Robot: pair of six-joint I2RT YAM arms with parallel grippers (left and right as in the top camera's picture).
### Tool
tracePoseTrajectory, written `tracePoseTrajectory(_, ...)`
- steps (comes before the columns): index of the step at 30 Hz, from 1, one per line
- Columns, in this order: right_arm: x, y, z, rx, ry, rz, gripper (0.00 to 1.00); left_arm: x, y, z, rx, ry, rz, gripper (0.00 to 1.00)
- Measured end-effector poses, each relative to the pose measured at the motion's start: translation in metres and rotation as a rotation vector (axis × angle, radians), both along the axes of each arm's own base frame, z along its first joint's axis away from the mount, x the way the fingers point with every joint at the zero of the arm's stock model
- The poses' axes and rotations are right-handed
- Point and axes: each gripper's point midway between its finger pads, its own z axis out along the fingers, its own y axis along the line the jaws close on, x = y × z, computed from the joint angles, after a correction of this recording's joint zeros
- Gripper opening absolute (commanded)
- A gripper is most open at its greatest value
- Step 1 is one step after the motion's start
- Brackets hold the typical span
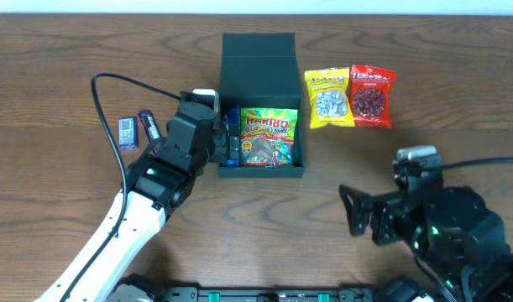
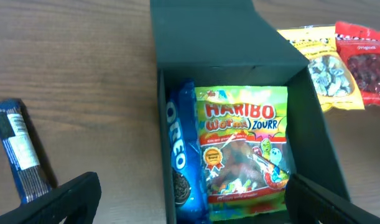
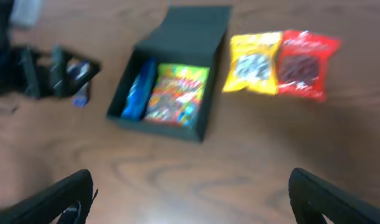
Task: Pack container
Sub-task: 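Release the Oreo pack and hold left gripper beside the box, then reach right gripper to the yellow Hacks bag and grasp it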
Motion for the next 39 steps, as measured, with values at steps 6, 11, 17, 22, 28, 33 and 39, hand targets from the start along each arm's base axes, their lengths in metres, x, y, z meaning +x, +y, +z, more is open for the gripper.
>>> tracePoseTrajectory(6, 0.06, 0.007, -0.031, -0.146, 0.064, -0.128, 0.98, 0.0, 0.0, 0.0, 0.001, 0.001, 0.0, 0.95)
tracePoseTrajectory(11, 0.115, 0.013, -0.074, -0.222, 0.147, -0.211, 0.92, 0.0, 0.0, 0.0, 0.001, 0.001, 0.0, 0.95)
tracePoseTrajectory(17, 0.18, -0.01, -0.104, -0.208, 0.148, -0.315, 0.96, 0.0, 0.0, 0.0, 0.001, 0.001, 0.0, 0.95)
tracePoseTrajectory(22, 0.222, -0.021, -0.125, -0.185, 0.135, -0.302, 0.97, 0.0, 0.001, 0.0, 0.001, 0.002, 0.001, 0.95)
tracePoseTrajectory(28, 0.252, -0.01, -0.175, -0.2, 0.179, -0.212, 0.94, 0.0, 0.0, 0.0, 0.001, 0.002, 0.001, 0.95)
tracePoseTrajectory(33, 0.262, -0.004, -0.232, -0.247, 0.259, -0.167, 0.85, 0.0, 0.0, 0.0, 0.001, 0.001, 0.001, 0.95)
tracePoseTrajectory(39, 0.265, -0.004, -0.274, -0.273, 0.318, -0.157, 0.83, 0.0, 0.0, 0.0, 0.001, 0.002, 0.001, 0.96)
